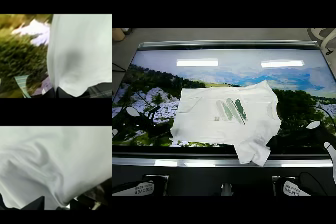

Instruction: Fold the shirts.

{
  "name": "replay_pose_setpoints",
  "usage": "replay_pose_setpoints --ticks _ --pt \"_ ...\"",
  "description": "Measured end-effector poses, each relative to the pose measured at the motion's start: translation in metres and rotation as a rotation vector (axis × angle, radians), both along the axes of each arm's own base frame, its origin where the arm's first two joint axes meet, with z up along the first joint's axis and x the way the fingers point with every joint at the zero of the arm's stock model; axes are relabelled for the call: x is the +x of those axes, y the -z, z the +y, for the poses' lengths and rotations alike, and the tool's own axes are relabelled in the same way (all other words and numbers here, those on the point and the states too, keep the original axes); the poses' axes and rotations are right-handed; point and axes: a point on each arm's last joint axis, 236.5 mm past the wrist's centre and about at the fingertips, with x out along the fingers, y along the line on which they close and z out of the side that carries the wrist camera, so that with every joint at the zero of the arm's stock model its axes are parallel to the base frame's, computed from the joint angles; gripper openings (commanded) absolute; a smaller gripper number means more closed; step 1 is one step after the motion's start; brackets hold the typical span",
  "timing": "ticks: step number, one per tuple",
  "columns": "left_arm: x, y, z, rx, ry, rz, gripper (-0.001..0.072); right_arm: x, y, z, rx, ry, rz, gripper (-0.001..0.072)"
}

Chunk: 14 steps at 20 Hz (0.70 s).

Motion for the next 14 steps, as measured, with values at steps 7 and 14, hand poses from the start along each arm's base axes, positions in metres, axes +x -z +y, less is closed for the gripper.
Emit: replay_pose_setpoints --ticks 7,14 --pt "0.029 -0.031 0.004 0.015 -0.005 -0.124 0.0023 0.045 -0.013 -0.032 -0.144 -0.006 -0.192 0.0018" --pt "0.135 -0.387 0.007 0.106 -0.062 -1.157 0.0024 0.186 -0.379 -0.075 -0.504 -0.038 -1.216 0.0019"
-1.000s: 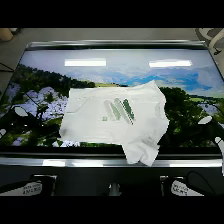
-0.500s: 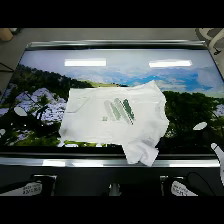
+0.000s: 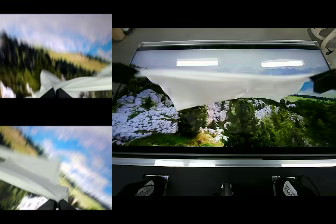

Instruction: Fold the shirts.

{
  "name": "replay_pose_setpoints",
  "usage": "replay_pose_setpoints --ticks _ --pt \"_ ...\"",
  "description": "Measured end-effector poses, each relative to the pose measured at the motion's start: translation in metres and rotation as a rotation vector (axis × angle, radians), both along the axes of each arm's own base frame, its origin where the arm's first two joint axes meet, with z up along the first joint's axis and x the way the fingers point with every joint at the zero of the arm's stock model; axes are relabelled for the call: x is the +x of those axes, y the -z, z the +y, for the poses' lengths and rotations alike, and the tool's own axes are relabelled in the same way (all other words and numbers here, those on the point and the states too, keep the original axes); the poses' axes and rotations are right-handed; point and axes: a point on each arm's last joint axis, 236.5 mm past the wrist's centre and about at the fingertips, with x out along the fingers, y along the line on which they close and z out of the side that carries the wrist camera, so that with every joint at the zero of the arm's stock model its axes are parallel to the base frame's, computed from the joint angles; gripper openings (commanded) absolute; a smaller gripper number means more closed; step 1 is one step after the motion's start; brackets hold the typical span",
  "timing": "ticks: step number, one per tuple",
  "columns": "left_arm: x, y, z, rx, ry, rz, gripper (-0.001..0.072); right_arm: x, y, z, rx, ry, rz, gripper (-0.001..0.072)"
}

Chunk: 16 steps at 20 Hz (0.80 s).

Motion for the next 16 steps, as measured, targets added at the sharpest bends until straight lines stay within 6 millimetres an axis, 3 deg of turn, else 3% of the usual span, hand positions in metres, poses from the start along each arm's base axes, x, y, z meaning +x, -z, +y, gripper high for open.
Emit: replay_pose_setpoints --ticks 1,3,5,6,8,10,13,16 --pt "-0.017 -0.079 -0.002 0.020 -0.020 -0.216 0.0024 -0.012 -0.072 0.003 -0.073 0.007 -0.173 0.0019" --pt "-0.079 -0.200 -0.008 0.044 -0.061 -0.560 0.0024 -0.059 -0.178 0.021 -0.176 0.007 -0.428 0.0019" --pt "-0.147 -0.268 -0.019 0.042 -0.080 -0.776 0.0023 -0.111 -0.236 0.041 -0.240 0.004 -0.580 0.0019" --pt "-0.175 -0.287 -0.023 0.037 -0.083 -0.847 0.0023 -0.132 -0.254 0.049 -0.264 0.009 -0.636 0.0019" --pt "-0.210 -0.308 -0.025 0.049 -0.107 -0.934 0.0024 -0.164 -0.277 0.057 -0.285 0.030 -0.710 0.0019" --pt "-0.220 -0.312 -0.019 0.067 -0.141 -0.946 0.0024 -0.179 -0.287 0.059 -0.282 0.053 -0.737 0.0019" --pt "-0.199 -0.293 -0.011 0.088 -0.157 -0.848 0.0025 -0.178 -0.288 0.056 -0.259 0.069 -0.733 0.0019" --pt "-0.150 -0.256 -0.001 0.103 -0.154 -0.681 0.0025 -0.150 -0.273 0.046 -0.192 0.079 -0.655 0.0019"
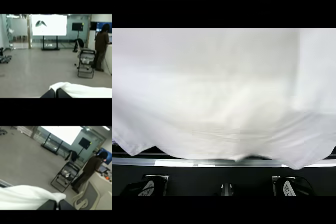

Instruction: Fold the shirts.

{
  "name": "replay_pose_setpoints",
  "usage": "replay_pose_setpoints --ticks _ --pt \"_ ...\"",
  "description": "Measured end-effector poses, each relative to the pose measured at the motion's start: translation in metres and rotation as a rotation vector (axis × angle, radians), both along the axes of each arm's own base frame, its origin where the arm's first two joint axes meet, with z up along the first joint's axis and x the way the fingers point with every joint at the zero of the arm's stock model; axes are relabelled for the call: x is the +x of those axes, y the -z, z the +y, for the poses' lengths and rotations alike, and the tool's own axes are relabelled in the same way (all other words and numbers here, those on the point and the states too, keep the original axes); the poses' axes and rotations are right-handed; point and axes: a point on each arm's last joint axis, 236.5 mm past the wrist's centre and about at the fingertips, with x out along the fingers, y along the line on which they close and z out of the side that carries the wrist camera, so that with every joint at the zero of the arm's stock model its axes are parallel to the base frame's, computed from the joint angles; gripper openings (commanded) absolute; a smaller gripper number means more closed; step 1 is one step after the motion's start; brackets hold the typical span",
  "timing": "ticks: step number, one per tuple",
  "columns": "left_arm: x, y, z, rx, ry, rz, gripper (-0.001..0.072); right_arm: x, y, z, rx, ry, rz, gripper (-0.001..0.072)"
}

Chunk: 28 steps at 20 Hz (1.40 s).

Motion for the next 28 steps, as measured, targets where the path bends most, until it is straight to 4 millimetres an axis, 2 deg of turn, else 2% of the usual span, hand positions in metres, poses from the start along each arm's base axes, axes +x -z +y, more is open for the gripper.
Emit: replay_pose_setpoints --ticks 2,3,5,8,10,12,15,18,20,22,24,26,28 --pt "0.040 0.036 0.006 -0.007 0.008 0.145 0.0025 0.032 0.030 -0.008 0.045 -0.018 0.123 0.0019" --pt "0.061 0.060 0.010 -0.012 0.013 0.231 0.0025 0.052 0.055 -0.015 0.065 -0.026 0.222 0.0019" --pt "0.104 0.123 0.016 -0.031 0.030 0.436 0.0025 0.093 0.121 -0.032 0.108 -0.034 0.466 0.0019" --pt "0.156 0.238 0.020 -0.058 0.069 0.748 0.0025 0.143 0.241 -0.051 0.197 -0.056 0.859 0.0019" --pt "0.182 0.317 0.020 -0.065 0.090 0.929 0.0025 0.171 0.316 -0.047 0.233 -0.090 1.068 0.0019" --pt "0.205 0.384 0.021 -0.083 0.100 1.057 0.0025 0.198 0.378 -0.032 0.244 -0.119 1.202 0.0020" --pt "0.237 0.465 0.027 -0.120 0.086 1.181 0.0026 0.243 0.452 -0.006 0.272 -0.134 1.278 0.0020" --pt "0.267 0.517 0.026 -0.163 0.084 1.233 0.0026 0.285 0.508 0.008 0.310 -0.113 1.264 0.0020" --pt "0.290 0.535 0.028 -0.189 0.074 1.213 0.0026 0.311 0.528 0.008 0.326 -0.090 1.203 0.0020" --pt "0.315 0.542 0.030 -0.212 0.062 1.163 0.0026 0.339 0.536 0.005 0.330 -0.065 1.108 0.0020" --pt "0.336 0.545 0.033 -0.239 0.046 1.105 0.0026 0.362 0.536 0.000 0.338 -0.041 1.017 0.0020" --pt "0.348 0.553 0.031 -0.256 0.040 1.086 0.0026 0.371 0.542 -0.003 0.338 -0.029 0.989 0.0020" --pt "0.350 0.565 0.028 -0.263 0.045 1.101 0.0026 0.368 0.553 -0.002 0.334 -0.031 1.019 0.0021"
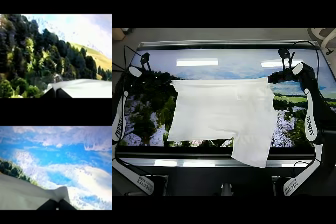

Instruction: Fold the shirts.

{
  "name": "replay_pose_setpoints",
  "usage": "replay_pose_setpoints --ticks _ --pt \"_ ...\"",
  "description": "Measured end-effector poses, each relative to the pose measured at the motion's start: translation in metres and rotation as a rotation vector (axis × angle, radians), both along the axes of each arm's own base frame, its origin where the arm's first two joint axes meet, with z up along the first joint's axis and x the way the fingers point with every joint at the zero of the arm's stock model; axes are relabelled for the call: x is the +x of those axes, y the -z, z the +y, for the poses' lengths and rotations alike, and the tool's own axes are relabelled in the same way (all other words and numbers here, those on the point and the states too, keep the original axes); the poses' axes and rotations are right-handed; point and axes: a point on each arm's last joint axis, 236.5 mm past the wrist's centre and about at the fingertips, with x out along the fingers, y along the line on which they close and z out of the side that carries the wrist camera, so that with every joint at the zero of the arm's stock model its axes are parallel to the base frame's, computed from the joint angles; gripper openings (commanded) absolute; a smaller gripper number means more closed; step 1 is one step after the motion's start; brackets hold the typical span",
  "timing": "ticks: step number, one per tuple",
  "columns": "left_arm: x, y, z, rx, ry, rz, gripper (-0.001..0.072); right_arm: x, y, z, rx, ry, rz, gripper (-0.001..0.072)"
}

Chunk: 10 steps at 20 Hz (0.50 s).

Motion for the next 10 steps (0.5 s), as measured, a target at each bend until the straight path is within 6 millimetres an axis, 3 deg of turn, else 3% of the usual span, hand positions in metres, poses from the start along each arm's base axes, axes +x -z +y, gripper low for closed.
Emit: replay_pose_setpoints --ticks 4,7,10 --pt "-0.020 0.006 -0.008 -0.022 0.069 0.094 0.0026 -0.037 0.004 0.002 -0.031 -0.092 0.133 0.0021" --pt "-0.067 0.019 -0.014 -0.046 0.170 0.284 0.0025 -0.091 0.016 -0.002 -0.076 -0.181 0.348 0.0020" --pt "-0.112 0.036 -0.005 -0.008 0.229 0.476 0.0026 -0.150 0.037 -0.002 -0.067 -0.235 0.585 0.0020"
